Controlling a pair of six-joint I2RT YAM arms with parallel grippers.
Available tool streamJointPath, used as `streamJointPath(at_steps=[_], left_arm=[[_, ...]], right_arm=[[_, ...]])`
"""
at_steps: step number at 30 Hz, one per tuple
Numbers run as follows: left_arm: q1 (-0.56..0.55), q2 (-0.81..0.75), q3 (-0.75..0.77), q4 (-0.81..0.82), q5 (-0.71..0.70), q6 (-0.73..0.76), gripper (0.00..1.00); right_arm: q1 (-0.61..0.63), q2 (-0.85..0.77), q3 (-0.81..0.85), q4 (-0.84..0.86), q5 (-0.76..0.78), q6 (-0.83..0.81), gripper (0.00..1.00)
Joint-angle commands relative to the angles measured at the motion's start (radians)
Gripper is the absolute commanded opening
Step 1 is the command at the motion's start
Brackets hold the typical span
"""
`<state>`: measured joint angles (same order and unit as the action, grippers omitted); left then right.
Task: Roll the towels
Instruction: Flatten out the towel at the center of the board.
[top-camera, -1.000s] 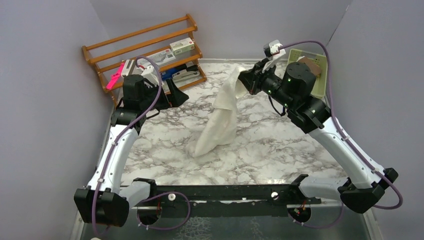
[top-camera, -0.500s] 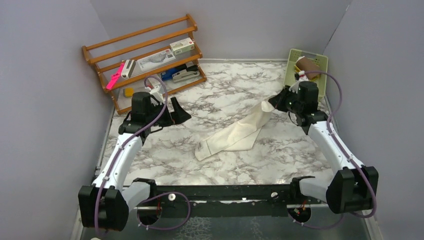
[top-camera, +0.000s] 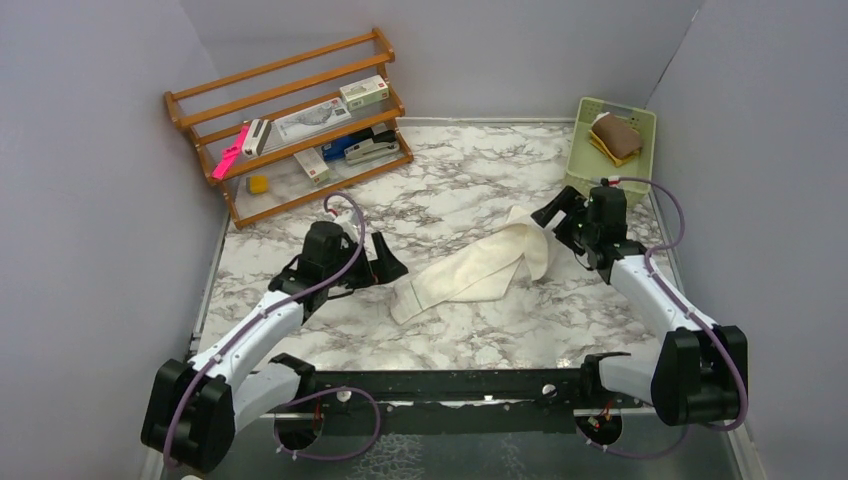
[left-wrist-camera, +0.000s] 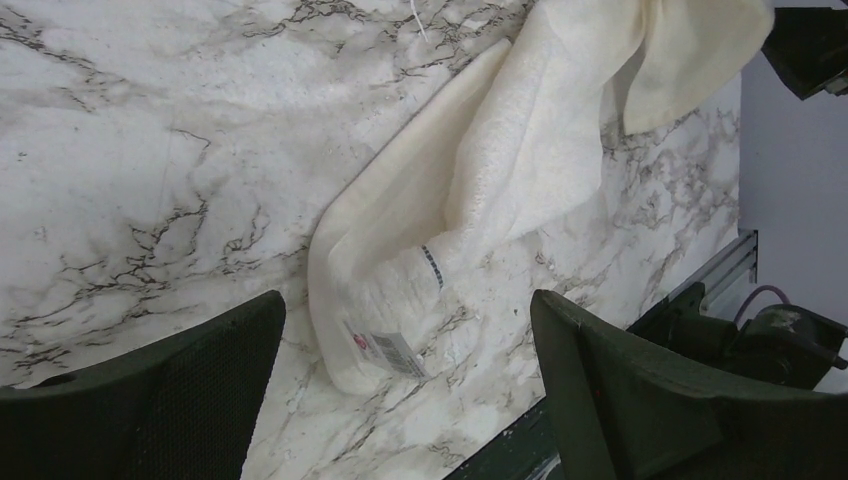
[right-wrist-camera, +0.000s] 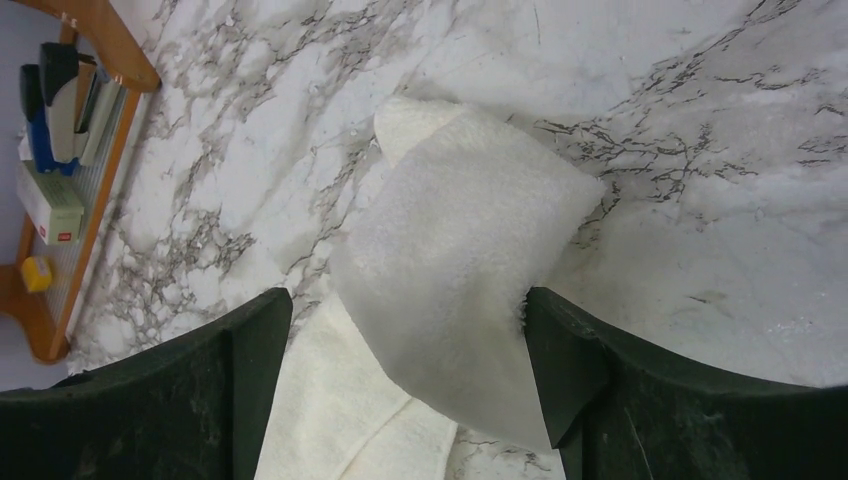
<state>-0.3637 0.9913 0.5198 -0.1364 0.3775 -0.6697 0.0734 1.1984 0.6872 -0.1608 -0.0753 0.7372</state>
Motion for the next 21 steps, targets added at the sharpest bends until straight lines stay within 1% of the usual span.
streamJointPath(at_steps=[1,3,4,7,12,15,18,20,21], left_arm=[[-0.072,0.069,-0.006,0.113,-0.138,-0.073,0.96],[-0.083,0.093,0.001,0.119,-0.154,-0.071,0.95],[-0.086,0.101,0.004,0.125,-0.157,-0.071,0.94],[-0.089,0.132,0.013,0.127,-0.15,-0.066,0.86],[-0.098,0.165,0.002,0.128,-0.144,-0.071,0.71],[-0.105,0.156,-0.01,0.136,-0.147,-0.081,0.63],[-0.11,0.159,-0.018,0.138,-0.152,-0.085,0.59],[-0.112,0.177,-0.021,0.138,-0.165,-0.082,0.59],[-0.112,0.19,-0.023,0.137,-0.183,-0.075,0.61]], right_arm=[[0.002,0.03,0.027,0.03,0.065,-0.008,0.86],[0.002,0.035,0.016,0.025,0.063,-0.018,0.85],[0.001,0.033,0.007,0.024,0.059,-0.024,0.83],[0.001,0.013,-0.034,0.043,0.031,-0.05,0.78],[0.003,0.0,-0.095,0.065,-0.026,-0.071,0.78],[0.003,-0.007,-0.117,0.073,-0.053,-0.096,0.81],[0.007,-0.014,-0.121,0.066,-0.064,-0.132,0.84],[0.013,-0.017,-0.118,0.059,-0.064,-0.158,0.84],[0.019,-0.02,-0.118,0.055,-0.064,-0.17,0.85]])
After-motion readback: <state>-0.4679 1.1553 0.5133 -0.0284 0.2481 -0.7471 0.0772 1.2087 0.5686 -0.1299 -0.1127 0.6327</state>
